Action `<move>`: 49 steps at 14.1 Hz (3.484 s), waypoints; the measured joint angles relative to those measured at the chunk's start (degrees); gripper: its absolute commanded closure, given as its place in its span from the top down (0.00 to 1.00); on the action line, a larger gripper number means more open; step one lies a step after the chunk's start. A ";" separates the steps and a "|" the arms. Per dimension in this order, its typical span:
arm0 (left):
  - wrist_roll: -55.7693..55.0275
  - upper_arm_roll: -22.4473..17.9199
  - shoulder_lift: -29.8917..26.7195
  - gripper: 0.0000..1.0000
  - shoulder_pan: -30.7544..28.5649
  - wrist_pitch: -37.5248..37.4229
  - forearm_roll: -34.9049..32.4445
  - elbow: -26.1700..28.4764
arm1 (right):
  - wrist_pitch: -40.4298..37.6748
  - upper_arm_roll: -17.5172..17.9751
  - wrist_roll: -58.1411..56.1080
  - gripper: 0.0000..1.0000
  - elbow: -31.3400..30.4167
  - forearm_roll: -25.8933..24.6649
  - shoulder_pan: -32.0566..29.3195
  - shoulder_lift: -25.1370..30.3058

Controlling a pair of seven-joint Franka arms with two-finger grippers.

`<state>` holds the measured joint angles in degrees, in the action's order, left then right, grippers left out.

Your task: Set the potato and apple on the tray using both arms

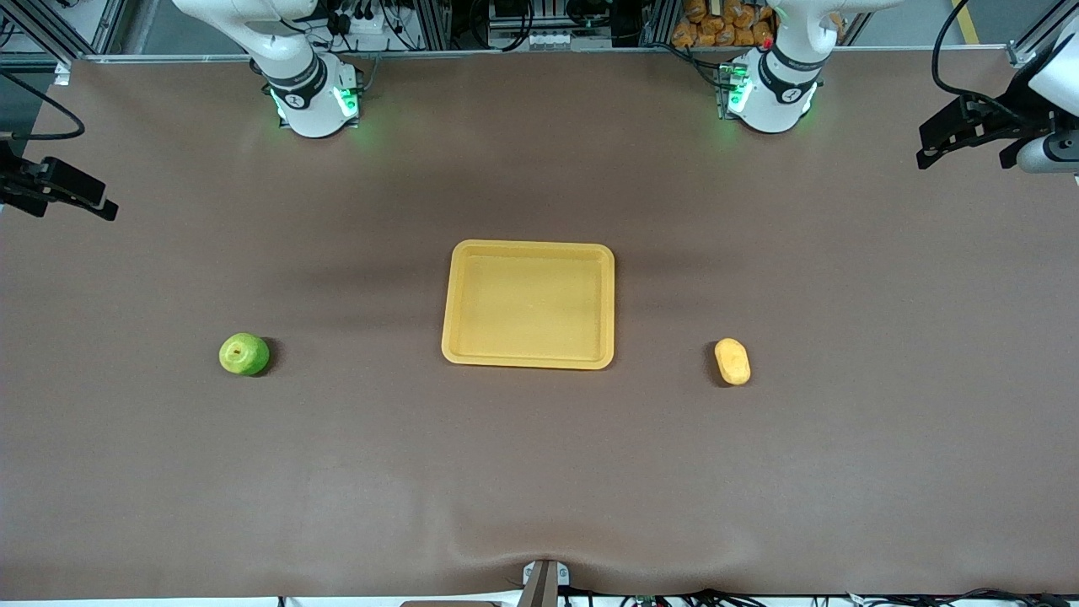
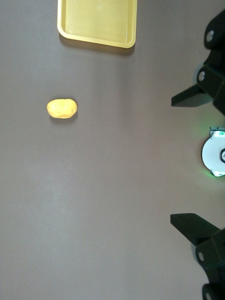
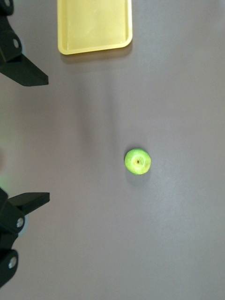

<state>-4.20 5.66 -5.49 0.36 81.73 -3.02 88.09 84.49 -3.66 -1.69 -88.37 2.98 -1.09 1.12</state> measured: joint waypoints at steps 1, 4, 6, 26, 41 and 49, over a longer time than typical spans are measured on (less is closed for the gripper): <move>0.00 0.00 0.00 1.00 0.00 0.00 0.00 0.00 | -0.02 -0.05 -0.85 1.00 0.00 0.00 0.00 0.00; 0.00 0.00 0.00 1.00 -0.01 0.00 0.00 0.00 | -0.14 -0.07 -1.44 1.00 0.00 -0.01 0.00 -0.03; 0.00 0.00 0.00 1.00 -0.02 0.00 0.00 0.00 | -0.19 -0.07 -1.45 1.00 0.00 -0.01 0.00 -0.05; 0.00 0.12 3.36 1.00 0.20 0.12 0.00 -0.02 | 0.73 -0.27 -1.49 1.00 0.17 -0.08 -0.01 -10.16; 0.00 0.25 11.60 1.00 1.60 3.73 0.82 1.25 | 23.21 -0.71 -1.60 1.00 0.11 0.27 -1.61 -32.08; 0.00 0.34 12.47 1.00 1.63 16.05 0.83 11.26 | 32.70 -0.55 -1.76 1.00 -9.02 0.64 -1.68 -34.81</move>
<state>-4.20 5.99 6.98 1.99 97.78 -2.19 99.36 117.19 -4.22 -3.45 -97.39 3.62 -2.77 -33.69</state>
